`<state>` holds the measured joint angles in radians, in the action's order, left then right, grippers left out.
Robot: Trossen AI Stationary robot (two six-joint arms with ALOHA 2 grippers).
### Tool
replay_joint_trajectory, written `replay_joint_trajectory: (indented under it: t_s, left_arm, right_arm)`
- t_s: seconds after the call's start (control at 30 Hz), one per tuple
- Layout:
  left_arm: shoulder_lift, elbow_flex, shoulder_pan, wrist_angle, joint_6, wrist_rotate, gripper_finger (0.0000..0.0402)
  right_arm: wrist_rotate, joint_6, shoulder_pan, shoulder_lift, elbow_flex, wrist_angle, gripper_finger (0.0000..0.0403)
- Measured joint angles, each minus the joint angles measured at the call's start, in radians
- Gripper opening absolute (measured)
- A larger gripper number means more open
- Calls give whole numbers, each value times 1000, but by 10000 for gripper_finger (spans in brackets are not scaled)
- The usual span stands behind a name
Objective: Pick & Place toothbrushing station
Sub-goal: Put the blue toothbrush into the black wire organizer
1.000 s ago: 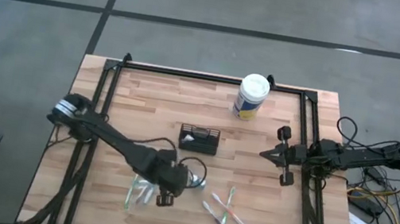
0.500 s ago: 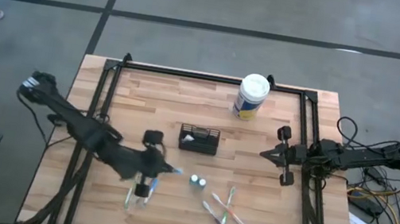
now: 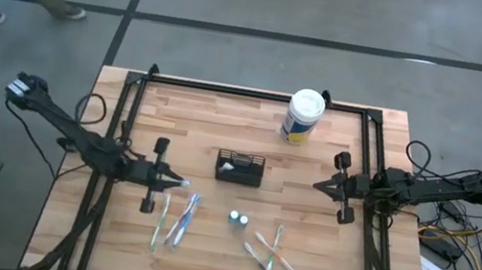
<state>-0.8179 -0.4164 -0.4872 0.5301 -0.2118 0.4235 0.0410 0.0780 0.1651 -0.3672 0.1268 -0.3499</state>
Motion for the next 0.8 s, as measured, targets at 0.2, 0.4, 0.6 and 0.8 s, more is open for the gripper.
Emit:
replay_joint_trajectory:
  t_s: [0.2,0.4,0.6,0.8]
  left_arm:
    - [36,267,17,337,-23,-24,4]
    - [75,369,17,437,-23,-26,4]
    - [122,403,17,428,-23,-26,4]
    - [134,352,38,400,-34,-28,4]
  right_arm:
    - [0,0,0,0,0,1,8]
    - [1,0,0,0,0,1,8]
    - [3,0,0,0,0,1,8]
    - [3,0,0,0,0,1,8]
